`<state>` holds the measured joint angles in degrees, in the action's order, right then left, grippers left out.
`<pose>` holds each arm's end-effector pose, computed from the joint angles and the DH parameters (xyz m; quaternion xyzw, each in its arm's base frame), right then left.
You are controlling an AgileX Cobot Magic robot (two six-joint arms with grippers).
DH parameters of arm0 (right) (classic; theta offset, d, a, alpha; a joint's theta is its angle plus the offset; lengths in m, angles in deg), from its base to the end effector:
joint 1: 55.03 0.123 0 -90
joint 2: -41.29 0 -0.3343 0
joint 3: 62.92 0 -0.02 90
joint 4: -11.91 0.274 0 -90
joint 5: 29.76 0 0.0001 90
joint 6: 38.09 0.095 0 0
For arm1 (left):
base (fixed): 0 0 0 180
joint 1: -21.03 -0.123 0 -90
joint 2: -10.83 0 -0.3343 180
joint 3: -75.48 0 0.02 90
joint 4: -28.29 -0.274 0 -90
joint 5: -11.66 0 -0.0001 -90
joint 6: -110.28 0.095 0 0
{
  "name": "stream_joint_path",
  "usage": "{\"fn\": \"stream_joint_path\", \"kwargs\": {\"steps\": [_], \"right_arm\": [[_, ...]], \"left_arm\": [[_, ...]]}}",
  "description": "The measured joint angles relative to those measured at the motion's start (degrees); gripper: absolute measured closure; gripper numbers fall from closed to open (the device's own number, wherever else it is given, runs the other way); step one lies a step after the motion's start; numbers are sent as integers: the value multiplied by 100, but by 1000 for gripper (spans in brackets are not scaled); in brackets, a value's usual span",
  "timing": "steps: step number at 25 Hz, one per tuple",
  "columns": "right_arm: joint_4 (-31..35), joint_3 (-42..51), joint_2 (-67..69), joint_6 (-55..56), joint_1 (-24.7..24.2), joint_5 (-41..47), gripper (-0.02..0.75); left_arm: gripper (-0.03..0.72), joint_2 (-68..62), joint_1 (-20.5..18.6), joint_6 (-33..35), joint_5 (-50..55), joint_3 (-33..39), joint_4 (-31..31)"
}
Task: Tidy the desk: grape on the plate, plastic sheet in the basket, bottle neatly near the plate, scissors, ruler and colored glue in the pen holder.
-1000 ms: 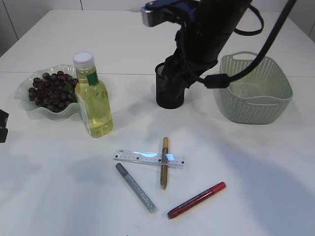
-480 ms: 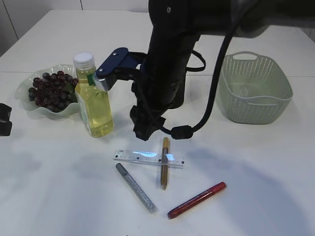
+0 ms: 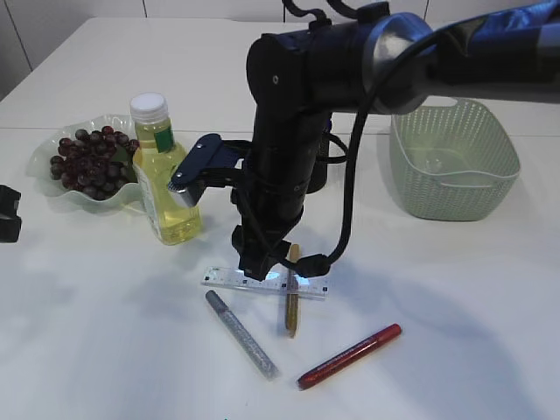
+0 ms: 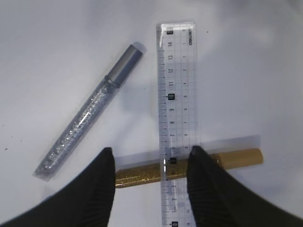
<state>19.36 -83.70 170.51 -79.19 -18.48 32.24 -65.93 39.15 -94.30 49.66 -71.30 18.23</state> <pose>0.3900 0.3027 0.2213 -0.6035 0.7908 0.0564 0.0855 0.2297 -0.0644 0.2938 -0.0025 0.9589 -0.0340 0.2817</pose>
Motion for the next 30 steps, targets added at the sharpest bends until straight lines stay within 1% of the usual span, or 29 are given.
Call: {"fn": "stream_joint_path", "kwargs": {"steps": [7,17,30], "right_arm": [[-206,-21,274,23,0,-103,339],[-427,-60,512,211,0,-366,312],[-430,-70,708,244,0,-413,309]], "left_arm": [[308,0,0,99,0,0,0],[308,0,0,149,0,0,0],[309,0,0,149,0,0,0]]}}
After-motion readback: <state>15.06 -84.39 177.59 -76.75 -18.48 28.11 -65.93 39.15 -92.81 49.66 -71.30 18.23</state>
